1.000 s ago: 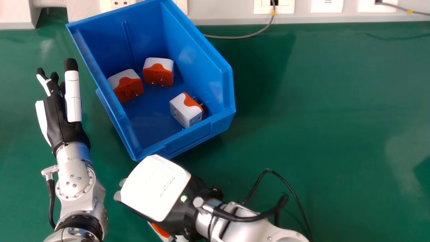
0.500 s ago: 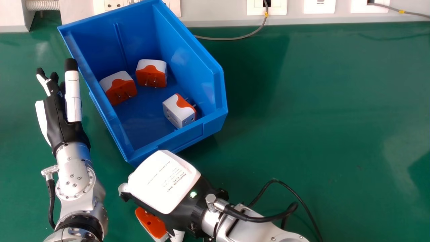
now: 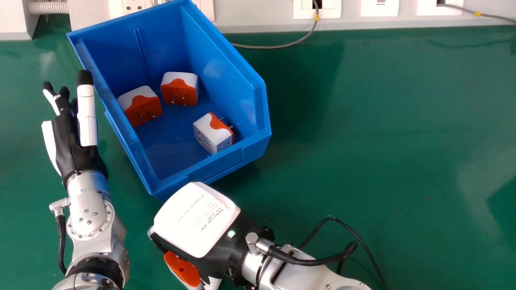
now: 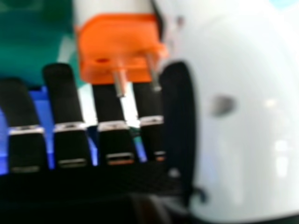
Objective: Pick all objects and put in blue box
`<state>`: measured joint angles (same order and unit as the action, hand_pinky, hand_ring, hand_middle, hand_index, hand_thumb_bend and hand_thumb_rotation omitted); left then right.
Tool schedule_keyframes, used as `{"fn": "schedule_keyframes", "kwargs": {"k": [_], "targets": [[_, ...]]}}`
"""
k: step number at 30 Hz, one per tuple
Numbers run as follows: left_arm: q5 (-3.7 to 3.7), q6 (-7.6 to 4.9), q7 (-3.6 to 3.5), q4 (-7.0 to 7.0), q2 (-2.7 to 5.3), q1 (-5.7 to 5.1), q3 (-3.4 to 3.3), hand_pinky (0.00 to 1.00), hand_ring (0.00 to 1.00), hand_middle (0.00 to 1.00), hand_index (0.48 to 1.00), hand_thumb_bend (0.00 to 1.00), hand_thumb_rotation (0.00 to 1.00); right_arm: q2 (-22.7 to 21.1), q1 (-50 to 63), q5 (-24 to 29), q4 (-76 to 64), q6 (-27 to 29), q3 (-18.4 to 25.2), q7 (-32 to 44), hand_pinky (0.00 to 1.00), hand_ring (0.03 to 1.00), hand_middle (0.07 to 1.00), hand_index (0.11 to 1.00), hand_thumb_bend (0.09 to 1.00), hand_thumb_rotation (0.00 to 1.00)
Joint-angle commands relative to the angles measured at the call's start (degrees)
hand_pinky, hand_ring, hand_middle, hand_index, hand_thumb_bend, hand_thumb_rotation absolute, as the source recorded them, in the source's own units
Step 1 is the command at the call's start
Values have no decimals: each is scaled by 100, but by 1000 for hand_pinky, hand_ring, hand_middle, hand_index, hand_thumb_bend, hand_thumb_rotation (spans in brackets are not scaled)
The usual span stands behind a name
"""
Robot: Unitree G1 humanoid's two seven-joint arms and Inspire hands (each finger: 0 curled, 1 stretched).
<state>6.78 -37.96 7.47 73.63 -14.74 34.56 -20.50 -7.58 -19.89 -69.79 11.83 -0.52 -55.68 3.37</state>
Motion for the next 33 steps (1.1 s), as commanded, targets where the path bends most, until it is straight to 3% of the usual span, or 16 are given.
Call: {"fn": "schedule_keyframes", "kwargs": {"k": [1,13,26,33], "targets": [[-59,-66,13,-70,-44,145,41,931,980,1000,998,968,899,-62,186,-36,286,40,-139,101,338,497,616,500,517,113],[-66,-63,28,-68,-37,149,51,931,978,1000,996,984,899,-112,176,5,-4,9,-22,319,323,492,616,493,510,116],[-83,-54,68,-64,-28,153,73,931,978,1000,996,983,899,-361,519,219,-1950,-153,655,1461,340,519,631,492,509,117],[-52,-48,41,-60,-29,155,81,931,978,1000,998,973,899,-470,680,722,-2987,-40,1149,2023,335,501,606,491,509,116]]}}
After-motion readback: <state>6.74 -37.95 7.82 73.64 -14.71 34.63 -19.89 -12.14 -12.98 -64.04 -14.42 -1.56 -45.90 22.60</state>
